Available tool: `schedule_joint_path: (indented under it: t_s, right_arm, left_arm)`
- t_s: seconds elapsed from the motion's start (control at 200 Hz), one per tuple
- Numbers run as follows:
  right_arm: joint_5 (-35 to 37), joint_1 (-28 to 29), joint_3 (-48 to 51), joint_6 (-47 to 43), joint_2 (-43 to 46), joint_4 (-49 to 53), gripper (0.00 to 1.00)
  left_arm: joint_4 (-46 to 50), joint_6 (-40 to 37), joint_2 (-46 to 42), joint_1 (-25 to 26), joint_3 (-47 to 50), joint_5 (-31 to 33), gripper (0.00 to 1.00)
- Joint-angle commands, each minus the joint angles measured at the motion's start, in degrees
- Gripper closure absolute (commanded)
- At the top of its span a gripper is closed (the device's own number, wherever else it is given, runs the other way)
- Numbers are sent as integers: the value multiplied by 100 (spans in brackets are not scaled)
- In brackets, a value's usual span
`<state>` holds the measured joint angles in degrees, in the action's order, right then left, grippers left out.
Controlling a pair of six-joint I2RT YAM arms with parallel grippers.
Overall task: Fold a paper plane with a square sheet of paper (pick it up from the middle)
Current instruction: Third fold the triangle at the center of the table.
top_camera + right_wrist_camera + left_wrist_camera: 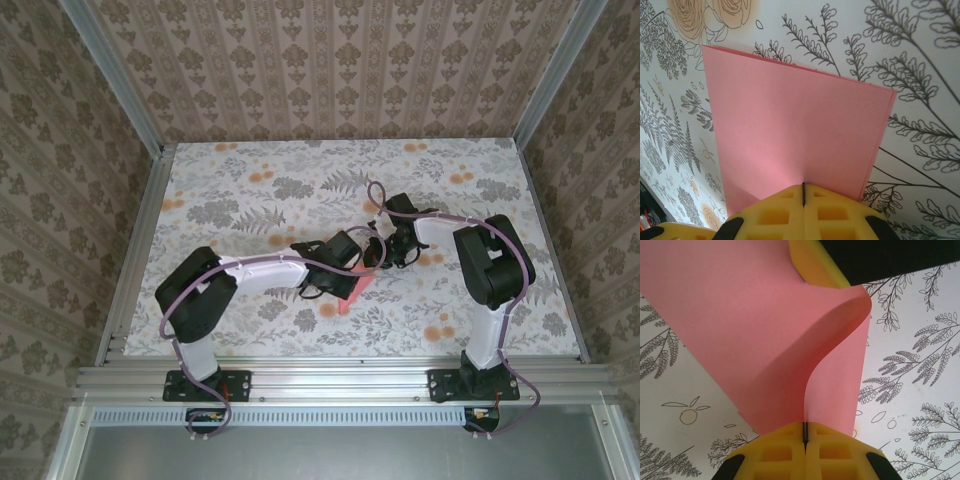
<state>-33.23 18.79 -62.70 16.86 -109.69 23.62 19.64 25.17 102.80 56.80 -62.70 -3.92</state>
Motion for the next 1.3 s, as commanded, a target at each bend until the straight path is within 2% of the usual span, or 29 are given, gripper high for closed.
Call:
schedule_joint_path:
  t_s: [0.0, 1.07, 1.295]
  right_arm:
    - [107, 90, -41, 19, -171, 380, 94]
    - [176, 99, -6, 34, -185, 394, 93]
    - [181, 99, -98, 88, -2, 441, 88]
  left_arm:
    - [-17, -166, 132, -32, -125, -20, 98]
    - [-67, -87, 352, -70, -8, 66, 98]
    - [-29, -65, 381, -64, 27, 109, 98]
